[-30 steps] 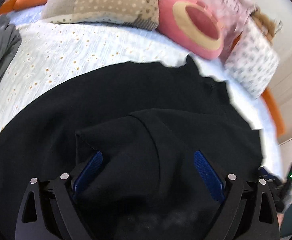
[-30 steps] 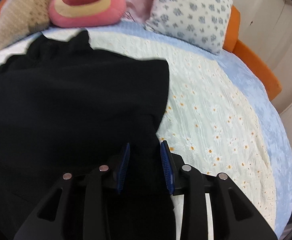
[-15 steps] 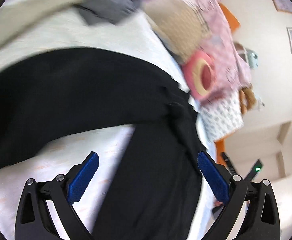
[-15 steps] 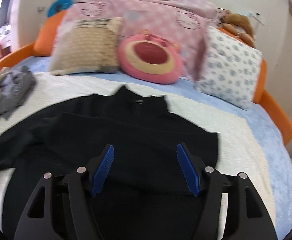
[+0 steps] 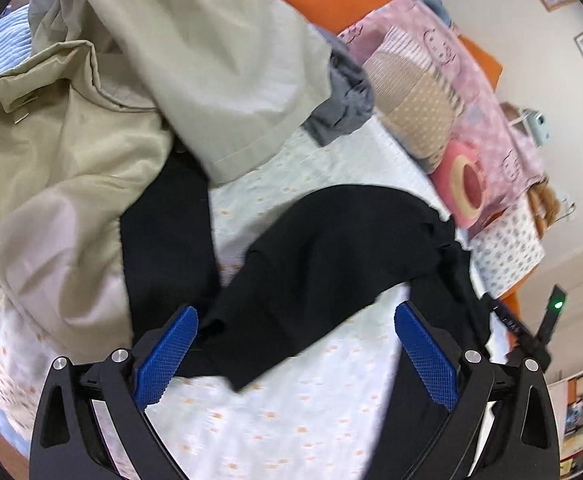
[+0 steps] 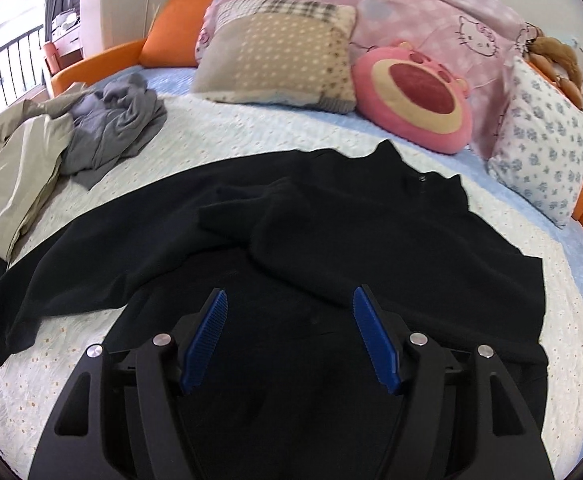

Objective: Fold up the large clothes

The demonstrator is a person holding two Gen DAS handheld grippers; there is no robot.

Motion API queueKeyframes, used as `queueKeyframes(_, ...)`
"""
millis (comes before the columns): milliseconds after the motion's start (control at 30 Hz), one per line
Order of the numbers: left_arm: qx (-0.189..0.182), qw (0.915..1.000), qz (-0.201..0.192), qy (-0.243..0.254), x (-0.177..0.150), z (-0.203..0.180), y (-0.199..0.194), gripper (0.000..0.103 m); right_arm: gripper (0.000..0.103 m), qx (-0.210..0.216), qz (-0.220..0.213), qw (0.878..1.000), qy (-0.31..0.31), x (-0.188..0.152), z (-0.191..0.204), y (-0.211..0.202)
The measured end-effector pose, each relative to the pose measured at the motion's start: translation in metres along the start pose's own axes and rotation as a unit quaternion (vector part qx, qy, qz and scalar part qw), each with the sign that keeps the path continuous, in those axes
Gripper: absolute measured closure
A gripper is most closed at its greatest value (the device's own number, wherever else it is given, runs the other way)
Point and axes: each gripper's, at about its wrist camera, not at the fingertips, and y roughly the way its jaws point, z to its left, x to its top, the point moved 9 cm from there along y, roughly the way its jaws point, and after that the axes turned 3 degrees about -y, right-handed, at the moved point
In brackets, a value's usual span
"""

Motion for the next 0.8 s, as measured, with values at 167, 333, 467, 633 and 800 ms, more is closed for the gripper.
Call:
queueKeyframes(167, 0.083, 0.9953, 0.005, 0.050, -0.002, 0.029, 0.017, 0.003, 0.038, 0.001, 0.007, 1.000, -0.015, -0.005, 0.016, 0.002)
queueKeyframes(333, 0.078, 0.9938, 0.011, 0.079, -0.012, 0.026, 0.028, 0.003, 0.038, -0.003, 0.017, 1.000, -0.019, -0.012, 0.016, 0.005)
queueKeyframes(467, 0.065, 0.9939, 0.008, 0.089, -0.015, 0.013, 0.038, 0.004, 0.038, -0.001, 0.026, 0.999, -0.023, -0.020, 0.016, 0.008)
queueKeyframes(633, 0.070, 0.9924, 0.025, 0.098, -0.020, 0.002, 0.057, 0.023, 0.038, 0.008, 0.032, 0.999, -0.013, -0.030, 0.010, 0.009)
queueKeyframes(800, 0.084, 0.9932, 0.035, 0.072, -0.018, 0.013, 0.062, 0.077, 0.038, 0.013, 0.038, 0.999, 0.010, -0.036, 0.000, 0.013)
